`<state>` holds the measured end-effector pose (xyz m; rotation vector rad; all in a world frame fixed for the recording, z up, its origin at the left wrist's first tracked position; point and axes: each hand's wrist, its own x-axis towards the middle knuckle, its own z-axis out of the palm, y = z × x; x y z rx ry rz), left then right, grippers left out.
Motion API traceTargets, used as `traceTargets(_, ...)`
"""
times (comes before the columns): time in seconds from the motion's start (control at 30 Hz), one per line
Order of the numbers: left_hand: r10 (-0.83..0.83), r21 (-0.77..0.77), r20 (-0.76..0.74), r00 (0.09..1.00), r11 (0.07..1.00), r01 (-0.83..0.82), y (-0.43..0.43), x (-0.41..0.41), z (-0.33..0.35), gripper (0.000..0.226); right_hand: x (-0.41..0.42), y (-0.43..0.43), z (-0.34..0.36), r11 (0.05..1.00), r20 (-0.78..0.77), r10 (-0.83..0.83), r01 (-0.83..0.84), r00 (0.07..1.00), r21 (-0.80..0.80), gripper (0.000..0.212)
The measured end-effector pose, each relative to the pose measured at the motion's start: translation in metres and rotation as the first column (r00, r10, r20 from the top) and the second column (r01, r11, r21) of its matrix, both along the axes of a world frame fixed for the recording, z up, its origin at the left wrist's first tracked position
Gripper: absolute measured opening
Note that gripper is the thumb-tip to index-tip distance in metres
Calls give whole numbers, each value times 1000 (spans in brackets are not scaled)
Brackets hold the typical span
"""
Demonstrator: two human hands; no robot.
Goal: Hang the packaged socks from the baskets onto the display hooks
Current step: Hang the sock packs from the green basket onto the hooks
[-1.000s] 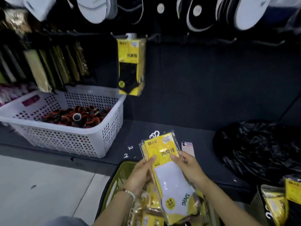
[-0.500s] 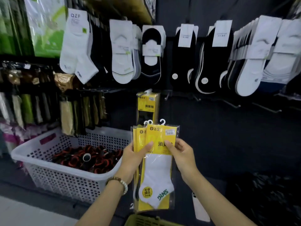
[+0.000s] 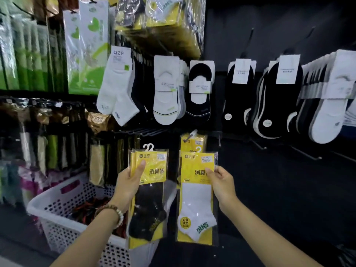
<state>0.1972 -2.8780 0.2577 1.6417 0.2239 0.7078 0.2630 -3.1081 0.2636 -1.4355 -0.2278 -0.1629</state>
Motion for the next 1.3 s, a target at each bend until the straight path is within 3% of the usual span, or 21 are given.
traceTargets(0.3,62,38,33,998,997,-63,27,26,14,53,61,47,12,991,79,-18,29,997,-133,11)
traceTargets(0.53,-14,24,50,999,1000,13,35,46,8,46,114,66,-3,984,-122,-176,177,977,-8,19)
traceTargets(0.63,-17,18,38,999,1000,17,35,52,3,53,130,64,-10,975,-260,-194,216,946,58,30)
traceTargets(0.7,-21,2,23,1000,1000,21,34,53,0,60,136,58,-17,965,-309,-238,259,921,29,28)
traceTargets(0.83,-12,-14,8,1000,1000,12,25,49,-2,52,126,48,-29,942,-320,-324,335,890,-24,26)
traceTargets(0.9,-35,-30,10,999,999,35,17,46,-3,47,107,48,-25,966,-272,-249,258,930,0,27)
traceTargets(0.97,-62,-52,9,998,997,62,10,41,-4,45,78,52,-13,996,-203,-70,80,977,42,24)
traceTargets(1.07,-102,-86,-13,995,991,100,-3,31,-3,52,33,55,7,985,-68,151,-156,986,-74,22)
traceTargets(1.17,-138,-147,-8,990,980,136,-17,21,0,53,1,56,18,968,5,193,-190,981,-166,29)
traceTargets(1.3,-205,-192,38,978,959,208,-34,9,5,46,-17,51,21,975,-23,210,-211,977,-70,27)
